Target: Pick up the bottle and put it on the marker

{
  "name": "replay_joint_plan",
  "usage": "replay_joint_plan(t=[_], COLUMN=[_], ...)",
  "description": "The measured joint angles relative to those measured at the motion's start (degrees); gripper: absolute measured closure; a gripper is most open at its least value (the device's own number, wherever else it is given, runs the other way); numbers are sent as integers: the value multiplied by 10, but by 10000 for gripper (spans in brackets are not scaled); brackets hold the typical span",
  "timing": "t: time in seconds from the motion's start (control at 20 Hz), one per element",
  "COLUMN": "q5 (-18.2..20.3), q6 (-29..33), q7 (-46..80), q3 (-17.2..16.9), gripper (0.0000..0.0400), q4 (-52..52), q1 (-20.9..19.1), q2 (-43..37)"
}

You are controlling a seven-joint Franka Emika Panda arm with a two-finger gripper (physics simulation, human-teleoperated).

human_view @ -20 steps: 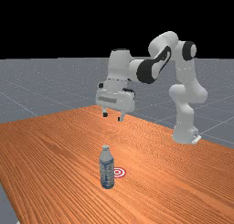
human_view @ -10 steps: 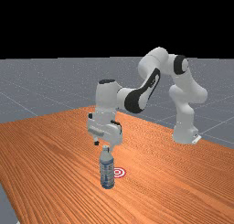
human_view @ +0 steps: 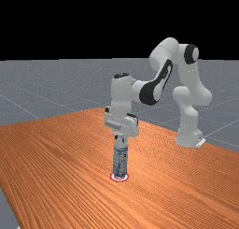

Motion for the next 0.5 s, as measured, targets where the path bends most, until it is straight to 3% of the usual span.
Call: replay_joint_plan(t=[0.45,0.5], q5=[-8,-9], q6=[33,34], q7=[-1,-2], q3=[-13,-14], gripper=[178,107], q4=[-77,-83], q1=[-10,-11], q2=[-18,-19])
